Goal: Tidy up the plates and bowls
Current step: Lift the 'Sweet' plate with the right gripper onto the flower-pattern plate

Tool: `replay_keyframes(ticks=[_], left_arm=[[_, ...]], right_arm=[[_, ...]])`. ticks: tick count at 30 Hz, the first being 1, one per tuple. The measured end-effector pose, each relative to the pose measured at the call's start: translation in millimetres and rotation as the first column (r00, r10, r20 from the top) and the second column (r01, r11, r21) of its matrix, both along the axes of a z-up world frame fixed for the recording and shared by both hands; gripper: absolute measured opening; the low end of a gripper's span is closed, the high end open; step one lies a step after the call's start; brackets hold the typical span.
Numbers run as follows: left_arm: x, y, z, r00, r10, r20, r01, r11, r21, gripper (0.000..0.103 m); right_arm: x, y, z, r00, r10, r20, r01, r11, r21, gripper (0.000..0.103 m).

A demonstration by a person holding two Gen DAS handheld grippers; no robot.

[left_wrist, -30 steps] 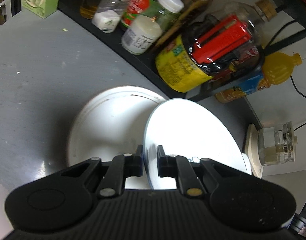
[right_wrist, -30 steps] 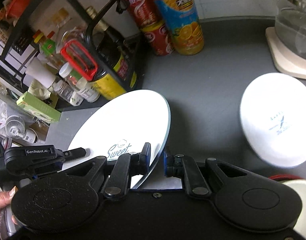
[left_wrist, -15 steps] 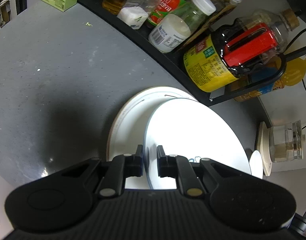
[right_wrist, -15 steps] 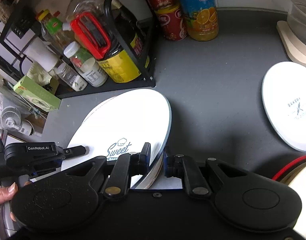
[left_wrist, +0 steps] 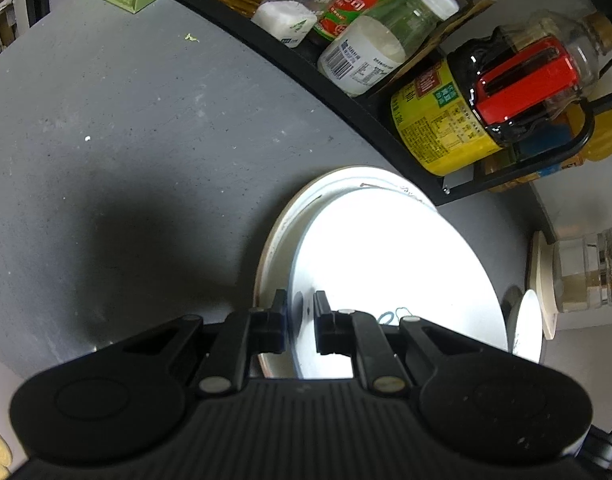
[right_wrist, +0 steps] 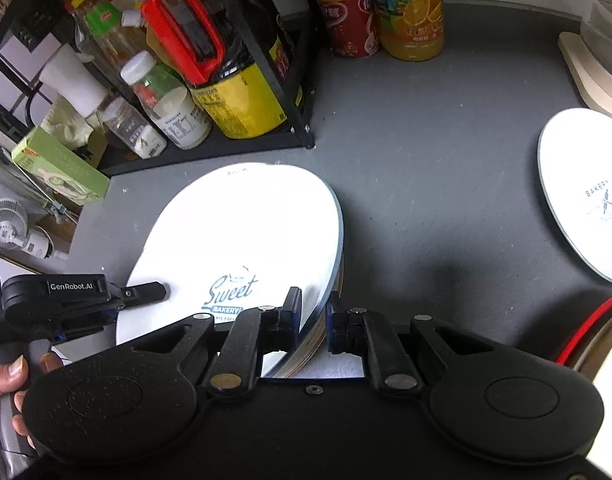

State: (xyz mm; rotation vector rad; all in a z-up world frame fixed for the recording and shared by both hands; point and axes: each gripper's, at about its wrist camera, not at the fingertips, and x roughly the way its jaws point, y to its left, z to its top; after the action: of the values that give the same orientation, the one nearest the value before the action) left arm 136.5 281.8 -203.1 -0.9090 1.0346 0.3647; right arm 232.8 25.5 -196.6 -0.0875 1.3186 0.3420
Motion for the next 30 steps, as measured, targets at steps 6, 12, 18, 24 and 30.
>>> replay_keyframes(ticks=[6,12,18,24,30], left_arm=[[-3,0,-7,1.0,-0.001,0.003,0.001,1.0,-0.014,0.01],[4,1,-3,0.999,-0.026,-0.021,0.026,1.0,0.0,0.011],[6,4,14,0.998,-0.042,-0.037,0.044,0.998,0.041,0.016],[6,10,28,0.999,-0.042,-0.026,0.044,0.994,0.103,0.026],[5,16,25,0.998,-0.033,-0.044,0.039,0.99,0.137,0.027]], right_arm=[[-4,-2,-16,0.999,-0.032,-0.021,0.031,0.999,-0.035,0.011],[-5,-4,-24,0.998,-0.048,-0.029,0.047,0.998,-0.034,0.012],[-3,-3,-28,0.998,-0.054,-0.029,0.053,0.998,-0.038,0.012],[-3,-3,-35,0.997,-0.067,-0.036,0.067,0.998,-0.02,0.013],[-2,-1,-38,0.997,-0.069,-0.03,0.068,0.997,-0.023,0.015]])
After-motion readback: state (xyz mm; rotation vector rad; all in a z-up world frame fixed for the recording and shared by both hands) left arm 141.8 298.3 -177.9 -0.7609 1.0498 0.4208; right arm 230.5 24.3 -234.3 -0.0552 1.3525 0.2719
